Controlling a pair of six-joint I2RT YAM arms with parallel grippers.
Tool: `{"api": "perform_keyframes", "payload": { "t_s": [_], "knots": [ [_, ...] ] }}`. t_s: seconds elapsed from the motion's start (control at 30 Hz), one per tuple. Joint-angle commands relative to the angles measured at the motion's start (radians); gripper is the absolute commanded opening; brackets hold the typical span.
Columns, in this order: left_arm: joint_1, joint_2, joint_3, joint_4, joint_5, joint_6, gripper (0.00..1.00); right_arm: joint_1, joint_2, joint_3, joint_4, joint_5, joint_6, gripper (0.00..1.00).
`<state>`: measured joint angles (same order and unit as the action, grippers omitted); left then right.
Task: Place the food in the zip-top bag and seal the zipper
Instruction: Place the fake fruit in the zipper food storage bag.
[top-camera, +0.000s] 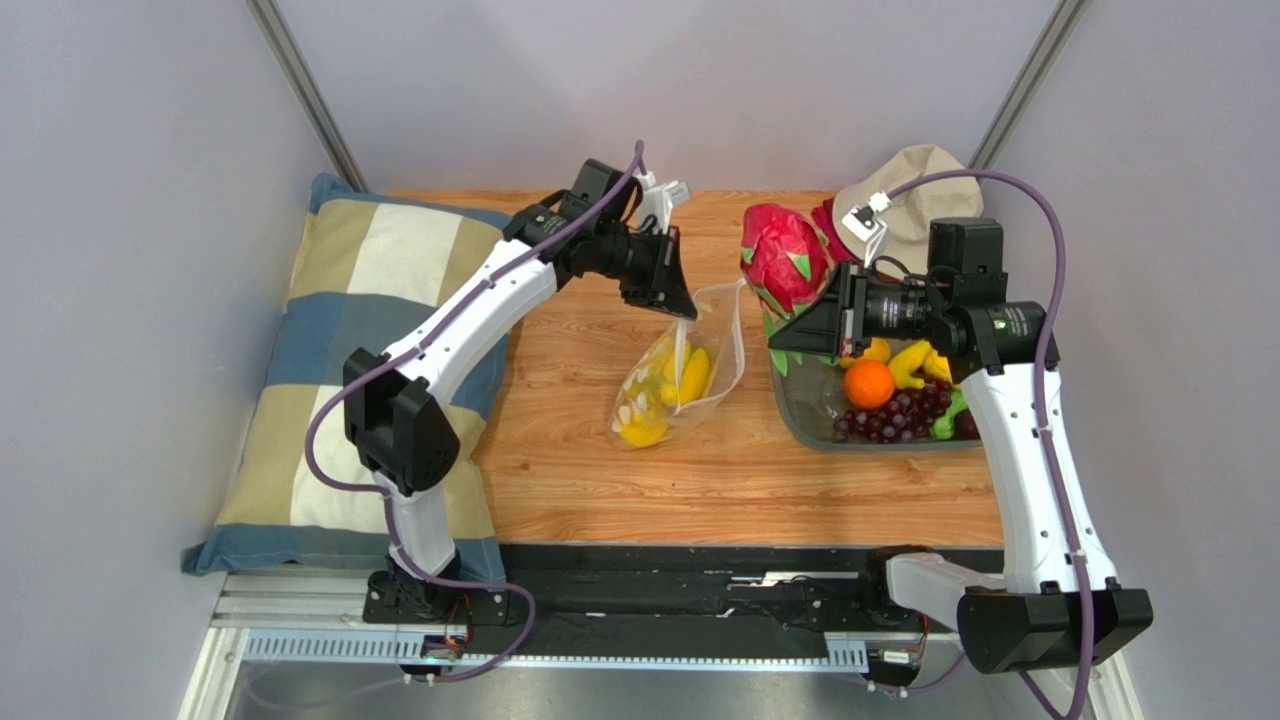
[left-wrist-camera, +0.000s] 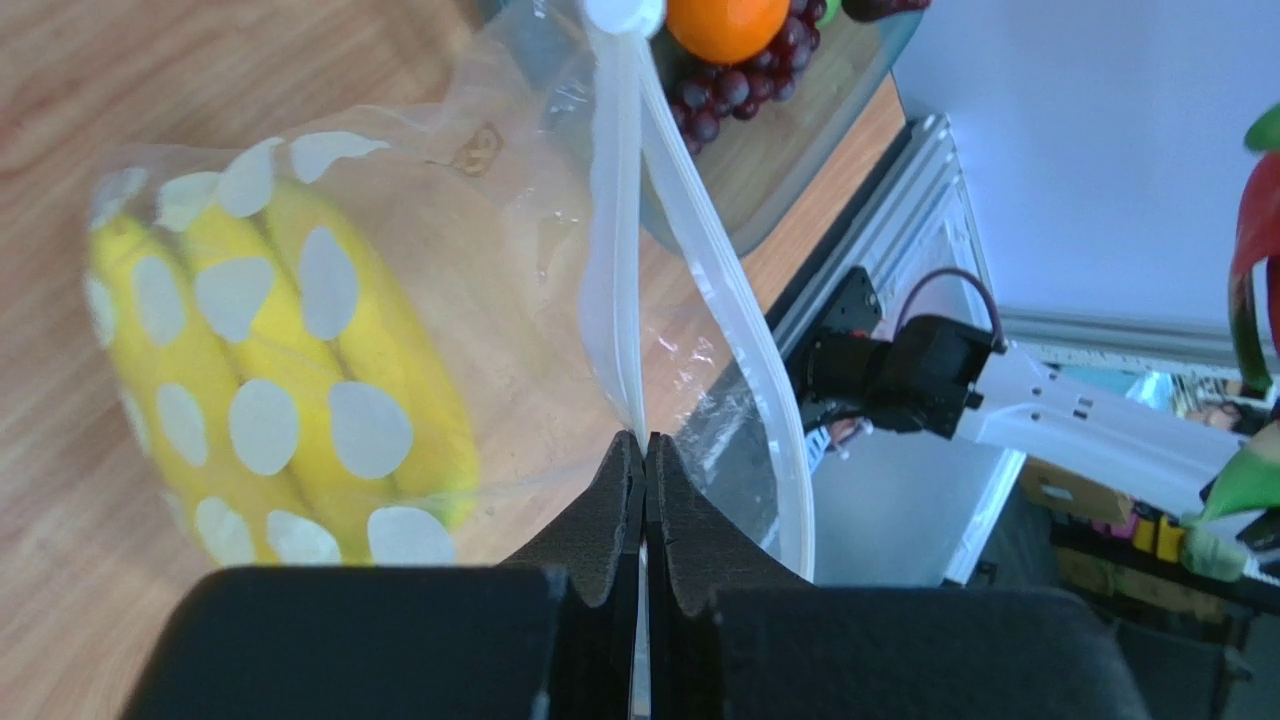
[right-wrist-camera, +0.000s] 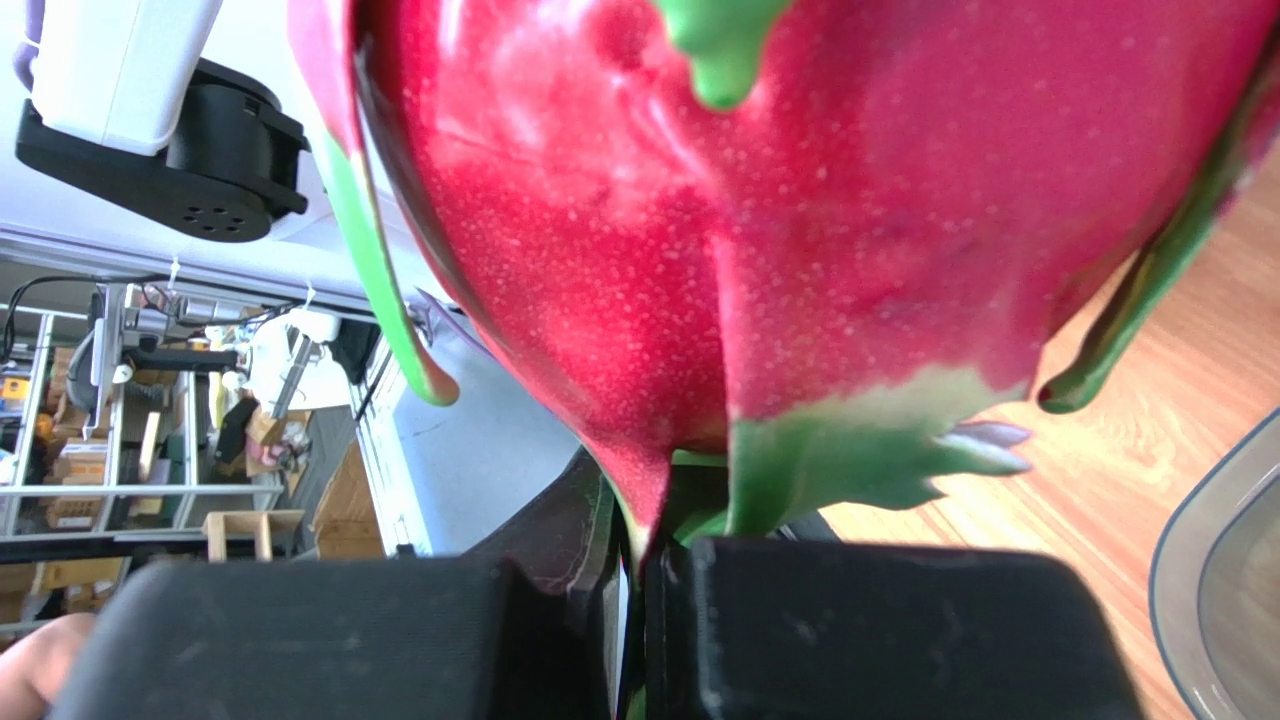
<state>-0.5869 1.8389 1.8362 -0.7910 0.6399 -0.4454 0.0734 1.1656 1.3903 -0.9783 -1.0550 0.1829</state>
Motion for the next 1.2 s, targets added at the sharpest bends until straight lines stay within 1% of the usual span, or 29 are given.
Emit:
{"api": "perform_keyframes", "payload": {
  "t_s": [0.0, 0.1, 0.13, 0.27, 0.37, 0.47, 0.63, 0.67, 0.73, 0.77, 0.87, 0.9, 0.97, 1.0, 1.07, 1.1, 1.17],
  "knots": [
    [0.042, 0.0, 0.141, 0.0, -0.069, -0.044, 0.0, -0.003, -0.021, 0.045, 0.107, -0.031, 0.047, 0.0],
    [0.111, 0.002, 0.176, -0.063, -0.054, -0.043, 0.0, -0.004, -0.018, 0.058, 0.121, -0.017, 0.05, 0.0],
    [0.142, -0.018, 0.172, -0.085, -0.054, -0.036, 0.0, -0.003, -0.014, 0.064, 0.125, -0.016, 0.053, 0.0],
    [0.188, -0.084, 0.136, -0.112, -0.048, 0.011, 0.0, -0.003, -0.009, 0.07, 0.158, -0.016, 0.059, 0.0],
    [0.191, -0.125, 0.13, -0.158, -0.06, 0.065, 0.0, -0.003, -0.007, 0.052, 0.211, -0.028, 0.095, 0.0],
    [0.19, -0.141, 0.094, -0.154, -0.062, 0.067, 0.0, -0.004, 0.003, 0.035, 0.242, -0.036, 0.118, 0.0],
    [0.165, -0.063, 0.054, -0.125, -0.023, 0.027, 0.0, -0.001, 0.012, -0.025, 0.289, -0.04, 0.15, 0.0],
    [0.164, -0.047, 0.041, -0.114, 0.007, 0.01, 0.0, 0.002, 0.014, -0.045, 0.297, -0.04, 0.165, 0.0],
    [0.162, -0.008, 0.009, -0.074, 0.049, -0.015, 0.0, 0.026, 0.022, -0.08, 0.314, -0.036, 0.17, 0.0],
    [0.162, 0.003, 0.005, -0.068, 0.07, -0.03, 0.0, 0.04, 0.025, -0.124, 0.326, -0.036, 0.194, 0.0],
    [0.156, 0.016, 0.003, -0.054, 0.081, -0.023, 0.0, 0.124, 0.048, -0.175, 0.36, -0.043, 0.21, 0.0],
    [0.157, 0.014, -0.005, -0.041, 0.087, -0.022, 0.0, 0.17, 0.06, -0.18, 0.345, -0.042, 0.196, 0.0],
    [0.154, 0.003, -0.011, -0.036, 0.099, -0.015, 0.0, 0.206, 0.101, -0.186, 0.314, -0.042, 0.169, 0.0],
    [0.151, -0.001, -0.015, -0.034, 0.098, -0.007, 0.0, 0.221, 0.12, -0.185, 0.261, -0.042, 0.13, 0.0],
    [0.147, -0.021, -0.028, -0.031, 0.098, 0.011, 0.0, 0.23, 0.179, -0.175, 0.207, -0.062, 0.092, 0.0],
    [0.145, -0.027, -0.047, -0.022, 0.098, 0.014, 0.0, 0.232, 0.199, -0.154, 0.134, -0.06, 0.045, 0.0],
    [0.134, -0.049, -0.066, -0.011, 0.099, 0.033, 0.0, 0.238, 0.262, -0.133, 0.067, -0.056, -0.005, 0.0]
  ]
}}
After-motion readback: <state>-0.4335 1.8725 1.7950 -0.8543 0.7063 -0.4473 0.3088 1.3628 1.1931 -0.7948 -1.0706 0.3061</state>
